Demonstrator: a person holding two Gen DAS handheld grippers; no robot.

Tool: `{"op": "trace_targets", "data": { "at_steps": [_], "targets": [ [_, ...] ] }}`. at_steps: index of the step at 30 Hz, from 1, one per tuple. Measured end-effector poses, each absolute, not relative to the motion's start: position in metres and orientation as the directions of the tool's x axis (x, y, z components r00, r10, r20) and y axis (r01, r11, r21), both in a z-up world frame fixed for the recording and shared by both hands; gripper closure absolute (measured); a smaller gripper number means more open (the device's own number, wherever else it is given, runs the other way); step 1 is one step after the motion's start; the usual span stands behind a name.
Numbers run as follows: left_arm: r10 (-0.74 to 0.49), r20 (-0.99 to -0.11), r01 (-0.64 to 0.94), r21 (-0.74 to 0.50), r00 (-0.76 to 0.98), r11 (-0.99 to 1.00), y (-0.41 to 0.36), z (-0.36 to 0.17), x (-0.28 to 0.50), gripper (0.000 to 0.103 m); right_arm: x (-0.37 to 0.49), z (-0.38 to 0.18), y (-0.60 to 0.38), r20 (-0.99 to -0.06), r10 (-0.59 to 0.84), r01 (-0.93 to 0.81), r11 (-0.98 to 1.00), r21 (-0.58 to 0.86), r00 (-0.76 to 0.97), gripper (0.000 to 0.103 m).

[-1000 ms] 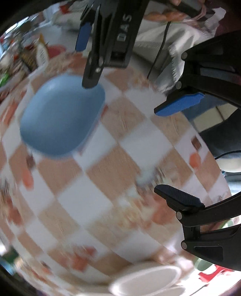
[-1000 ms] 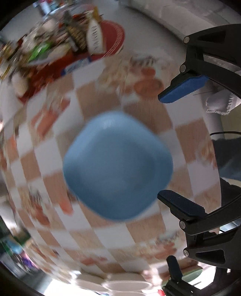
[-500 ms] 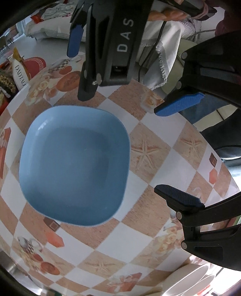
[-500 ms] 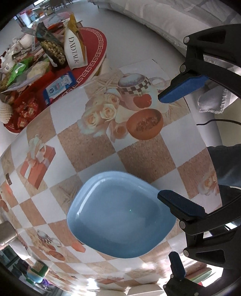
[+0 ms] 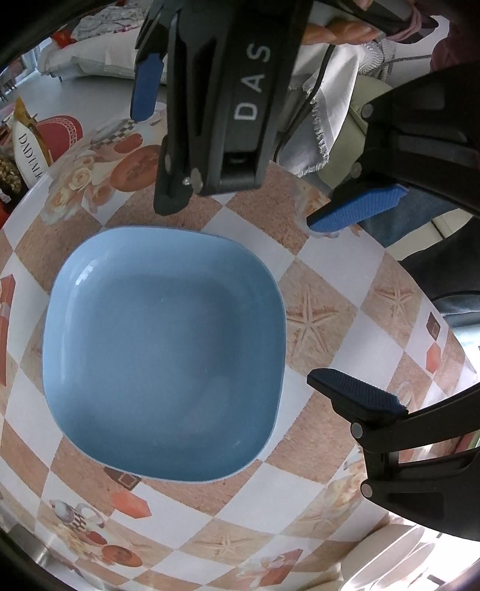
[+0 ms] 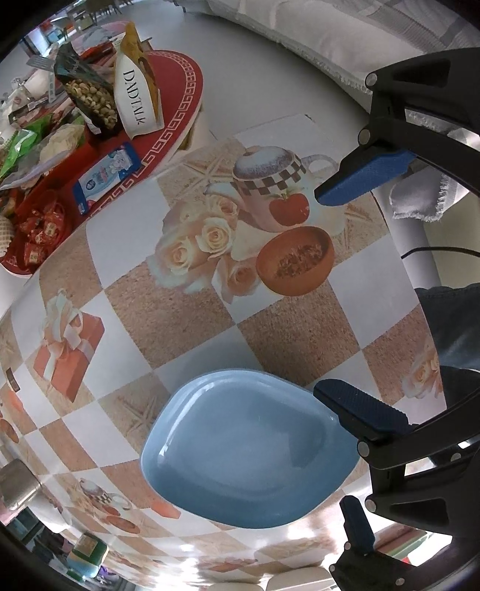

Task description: Organize plates and bowls

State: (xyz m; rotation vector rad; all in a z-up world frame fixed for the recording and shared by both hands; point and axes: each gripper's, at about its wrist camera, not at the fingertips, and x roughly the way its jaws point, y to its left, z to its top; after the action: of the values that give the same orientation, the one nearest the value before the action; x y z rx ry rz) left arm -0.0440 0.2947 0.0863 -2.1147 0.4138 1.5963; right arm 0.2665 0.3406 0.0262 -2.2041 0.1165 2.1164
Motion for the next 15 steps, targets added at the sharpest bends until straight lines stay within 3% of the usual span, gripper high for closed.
{"op": "trace_targets", "data": {
  "at_steps": [15],
  "targets": [
    [0.021,-0.960,-0.502,-0.164,0.278,-0.849,0.321,0.068,-0.026,0.024,0.267,0.025,0.341,-0.999,-0.005,-0.118,-0.993,0.001,0.037,0.007]
  ]
}}
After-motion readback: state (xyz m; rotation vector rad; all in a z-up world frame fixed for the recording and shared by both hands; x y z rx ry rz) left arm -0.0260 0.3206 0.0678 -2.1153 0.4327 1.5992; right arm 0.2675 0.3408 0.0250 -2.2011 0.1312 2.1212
